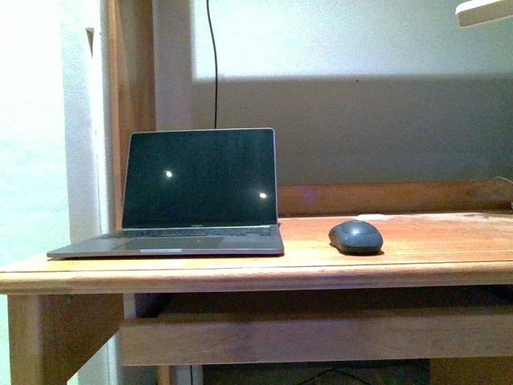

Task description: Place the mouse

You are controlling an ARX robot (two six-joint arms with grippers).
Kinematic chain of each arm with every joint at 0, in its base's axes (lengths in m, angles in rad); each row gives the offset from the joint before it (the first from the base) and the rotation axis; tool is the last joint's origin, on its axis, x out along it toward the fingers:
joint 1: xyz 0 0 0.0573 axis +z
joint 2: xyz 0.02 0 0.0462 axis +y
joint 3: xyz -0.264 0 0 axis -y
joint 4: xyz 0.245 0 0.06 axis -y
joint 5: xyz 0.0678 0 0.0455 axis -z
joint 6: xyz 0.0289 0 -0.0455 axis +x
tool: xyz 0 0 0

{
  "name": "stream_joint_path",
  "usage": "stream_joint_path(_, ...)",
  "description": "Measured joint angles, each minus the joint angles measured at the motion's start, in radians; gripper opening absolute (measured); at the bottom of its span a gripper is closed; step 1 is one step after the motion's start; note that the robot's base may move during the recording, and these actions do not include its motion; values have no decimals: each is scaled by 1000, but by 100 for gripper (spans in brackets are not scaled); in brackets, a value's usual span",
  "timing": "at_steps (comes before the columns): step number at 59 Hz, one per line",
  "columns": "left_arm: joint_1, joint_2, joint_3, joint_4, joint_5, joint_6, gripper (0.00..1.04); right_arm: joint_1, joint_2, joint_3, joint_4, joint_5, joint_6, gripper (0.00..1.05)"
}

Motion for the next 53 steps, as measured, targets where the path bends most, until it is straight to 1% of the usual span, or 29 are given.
stream_joint_path(17,0,0,0,0,0,0,97,0,-1,0,-1,2,-2,3)
stream_joint_path(20,0,0,0,0,0,0,97,0,-1,0,-1,3,-1,11)
stream_joint_path(27,0,0,0,0,0,0,97,0,-1,0,-1,2,-2,34)
stream_joint_path(30,0,0,0,0,0,0,97,0,-1,0,-1,3,-2,41)
stream_joint_path(35,0,0,0,0,0,0,97,0,-1,0,-1,3,-2,56)
stream_joint_path(36,0,0,0,0,0,0,97,0,-1,0,-1,3,-2,58)
stream_joint_path(39,0,0,0,0,0,0,97,0,-1,0,-1,3,-2,68)
stream_joint_path(46,0,0,0,0,0,0,97,0,-1,0,-1,2,-1,97)
stream_joint_path(48,0,0,0,0,0,0,97,0,-1,0,-1,3,-1,99)
stream_joint_path(53,0,0,0,0,0,0,97,0,-1,0,-1,3,-1,97)
